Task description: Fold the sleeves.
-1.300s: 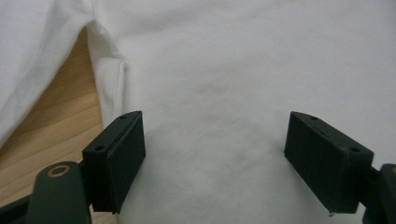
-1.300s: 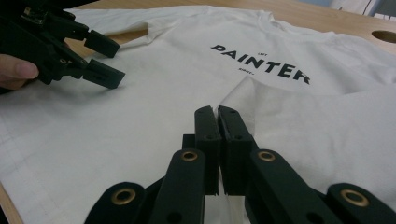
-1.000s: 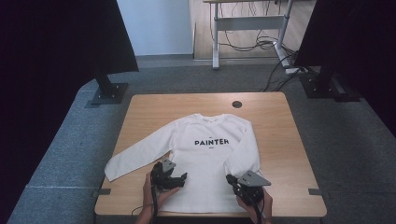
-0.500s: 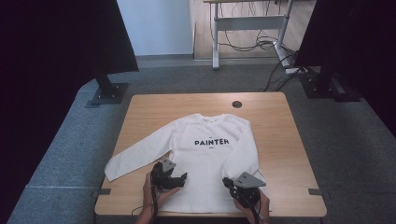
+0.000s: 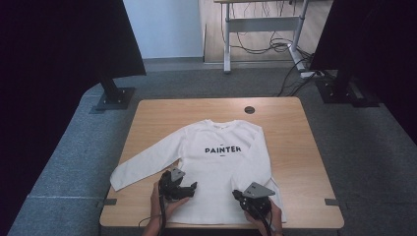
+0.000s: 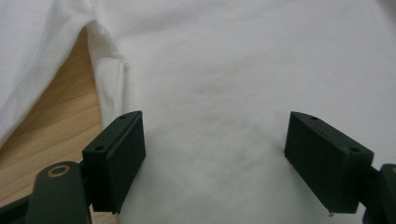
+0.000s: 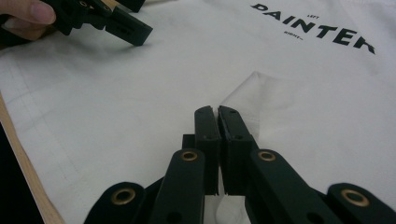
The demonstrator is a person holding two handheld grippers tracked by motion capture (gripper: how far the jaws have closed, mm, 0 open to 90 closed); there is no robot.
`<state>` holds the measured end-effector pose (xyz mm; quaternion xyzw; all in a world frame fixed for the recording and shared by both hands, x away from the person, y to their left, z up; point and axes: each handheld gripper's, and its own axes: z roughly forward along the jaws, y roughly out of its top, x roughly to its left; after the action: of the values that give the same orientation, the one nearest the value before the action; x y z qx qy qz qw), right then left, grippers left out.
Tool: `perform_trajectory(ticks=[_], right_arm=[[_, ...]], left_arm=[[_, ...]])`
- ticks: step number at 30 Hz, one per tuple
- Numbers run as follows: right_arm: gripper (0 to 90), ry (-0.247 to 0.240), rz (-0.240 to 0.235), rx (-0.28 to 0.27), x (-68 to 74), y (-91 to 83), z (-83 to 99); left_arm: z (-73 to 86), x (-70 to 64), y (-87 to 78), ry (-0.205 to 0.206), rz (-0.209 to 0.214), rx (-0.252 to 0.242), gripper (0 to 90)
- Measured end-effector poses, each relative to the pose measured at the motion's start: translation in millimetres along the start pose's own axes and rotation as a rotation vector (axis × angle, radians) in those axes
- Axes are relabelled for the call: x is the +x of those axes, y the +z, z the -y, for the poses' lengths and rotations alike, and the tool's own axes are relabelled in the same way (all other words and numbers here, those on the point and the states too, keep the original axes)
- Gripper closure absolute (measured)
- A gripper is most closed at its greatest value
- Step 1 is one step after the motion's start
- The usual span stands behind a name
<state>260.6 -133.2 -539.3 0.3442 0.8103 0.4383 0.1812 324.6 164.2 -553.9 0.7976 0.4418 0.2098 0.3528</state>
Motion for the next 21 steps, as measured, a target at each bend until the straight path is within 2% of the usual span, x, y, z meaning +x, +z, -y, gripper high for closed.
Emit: perform_trajectory(ticks=[14,21], right_arm=[[86.7,0.001,-0.012,0.024,1.1,4.5,1.6],[85.5,-0.004,-0.037,0.044,3.4,7.1,2.4]], left_arm=[[0.0,0.0,0.0,0.0,0.0,-0.001,19.8],[0.0,0.0,0.0,0.0,0.0,-0.001,19.8]])
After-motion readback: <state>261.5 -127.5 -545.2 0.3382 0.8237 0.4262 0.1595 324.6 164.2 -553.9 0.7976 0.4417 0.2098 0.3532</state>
